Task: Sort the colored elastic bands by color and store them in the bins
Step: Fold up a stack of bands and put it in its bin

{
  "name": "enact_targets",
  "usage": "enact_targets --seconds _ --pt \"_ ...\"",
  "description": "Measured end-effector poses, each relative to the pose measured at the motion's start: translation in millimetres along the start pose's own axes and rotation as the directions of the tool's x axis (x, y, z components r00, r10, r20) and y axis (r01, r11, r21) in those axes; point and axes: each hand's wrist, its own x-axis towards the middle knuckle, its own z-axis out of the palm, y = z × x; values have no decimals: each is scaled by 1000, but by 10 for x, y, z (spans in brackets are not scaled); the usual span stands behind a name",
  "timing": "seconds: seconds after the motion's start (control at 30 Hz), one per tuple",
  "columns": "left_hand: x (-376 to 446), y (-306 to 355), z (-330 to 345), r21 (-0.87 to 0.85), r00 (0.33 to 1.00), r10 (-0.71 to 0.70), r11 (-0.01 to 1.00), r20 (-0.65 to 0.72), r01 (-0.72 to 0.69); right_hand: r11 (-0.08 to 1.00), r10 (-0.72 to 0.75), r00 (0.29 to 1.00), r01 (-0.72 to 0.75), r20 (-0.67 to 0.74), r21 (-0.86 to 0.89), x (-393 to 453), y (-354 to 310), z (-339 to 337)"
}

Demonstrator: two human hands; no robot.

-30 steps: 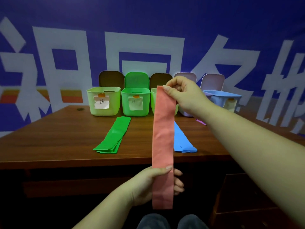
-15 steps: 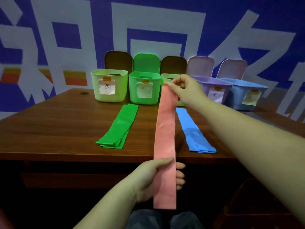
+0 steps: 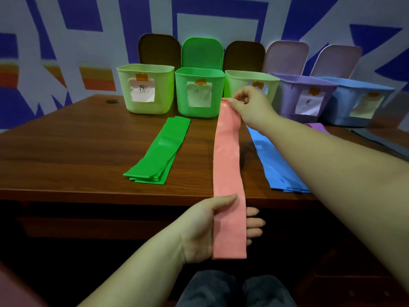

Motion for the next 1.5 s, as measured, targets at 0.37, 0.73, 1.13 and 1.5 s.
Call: enact_targets --seconds 0.37,0.73,1.13,1.5 --pt "-309 -69 -185 434 953 201 896 -225 -87 1000 29 1000 -29 10 2 -131 83 87" --pt "-660 1002 -83 803 947 237 595 -215 33 998 -32 998 36 62 -59 -120 37 38" --pt "264 1699 -235 766 831 494 628 -256 -137 996 -84 984 86 155 -6 46 209 85" --pt "805 1864 -293 703 874 467 667 -138 -246 976 -140 975 107 170 189 49 391 195"
